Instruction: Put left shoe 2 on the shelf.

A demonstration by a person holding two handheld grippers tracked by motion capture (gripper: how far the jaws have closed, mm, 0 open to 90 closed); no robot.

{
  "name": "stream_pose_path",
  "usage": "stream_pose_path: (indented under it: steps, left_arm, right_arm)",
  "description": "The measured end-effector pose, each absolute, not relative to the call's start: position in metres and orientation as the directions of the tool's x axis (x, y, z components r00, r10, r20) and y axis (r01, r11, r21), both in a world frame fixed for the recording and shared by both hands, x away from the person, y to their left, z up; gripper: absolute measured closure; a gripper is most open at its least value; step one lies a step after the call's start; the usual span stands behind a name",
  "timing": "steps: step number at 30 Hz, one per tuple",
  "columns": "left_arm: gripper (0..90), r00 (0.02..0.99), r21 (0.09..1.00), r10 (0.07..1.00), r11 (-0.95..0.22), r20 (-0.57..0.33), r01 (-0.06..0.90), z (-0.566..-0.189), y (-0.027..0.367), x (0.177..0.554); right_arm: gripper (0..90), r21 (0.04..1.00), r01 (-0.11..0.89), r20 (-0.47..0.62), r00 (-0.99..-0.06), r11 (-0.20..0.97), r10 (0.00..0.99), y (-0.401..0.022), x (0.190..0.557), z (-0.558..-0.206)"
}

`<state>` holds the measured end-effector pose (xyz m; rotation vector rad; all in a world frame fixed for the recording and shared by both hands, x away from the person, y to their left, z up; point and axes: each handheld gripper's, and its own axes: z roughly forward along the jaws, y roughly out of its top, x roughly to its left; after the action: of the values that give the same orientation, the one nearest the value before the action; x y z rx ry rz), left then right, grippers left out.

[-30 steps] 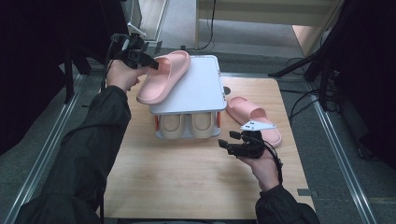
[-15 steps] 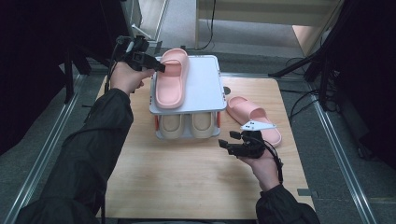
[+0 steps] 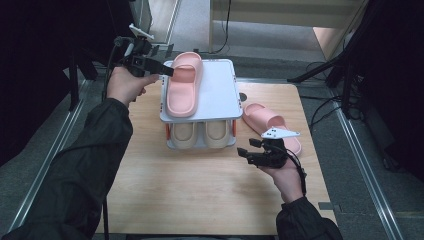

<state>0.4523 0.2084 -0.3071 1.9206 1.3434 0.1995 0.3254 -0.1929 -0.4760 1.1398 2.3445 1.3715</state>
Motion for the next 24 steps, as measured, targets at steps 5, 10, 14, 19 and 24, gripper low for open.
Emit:
stream_pose_path:
  steps: [5, 10, 14, 19, 24]
  left_arm:
    - [49.0, 0.440, 0.662, 0.847, -0.148, -0.298, 0.735, -0.313, 0.220, 0.438]
    - [46.0, 0.453, 0.677, 0.841, -0.151, -0.295, 0.721, -0.319, 0.229, 0.425]
    - [44.0, 0.462, 0.683, 0.842, -0.164, -0.278, 0.711, -0.327, 0.233, 0.416]
    - [43.0, 0.469, 0.683, 0.838, -0.171, -0.278, 0.710, -0.342, 0.234, 0.405]
    - [42.7, 0.463, 0.676, 0.836, -0.161, -0.294, 0.719, -0.361, 0.238, 0.394]
  right_arm:
    - [38.9, 0.818, 0.506, 0.201, -0.696, 0.272, 0.689, -0.196, 0.326, -0.472]
    - [38.5, 0.821, 0.503, 0.205, -0.701, 0.270, 0.683, -0.199, 0.330, -0.470]
    - [37.7, 0.812, 0.520, 0.237, -0.709, 0.265, 0.664, -0.202, 0.335, -0.469]
    - [35.9, 0.804, 0.525, 0.244, -0.720, 0.280, 0.650, -0.208, 0.344, -0.470]
    - [33.4, 0.811, 0.516, 0.236, -0.720, 0.277, 0.652, -0.211, 0.350, -0.469]
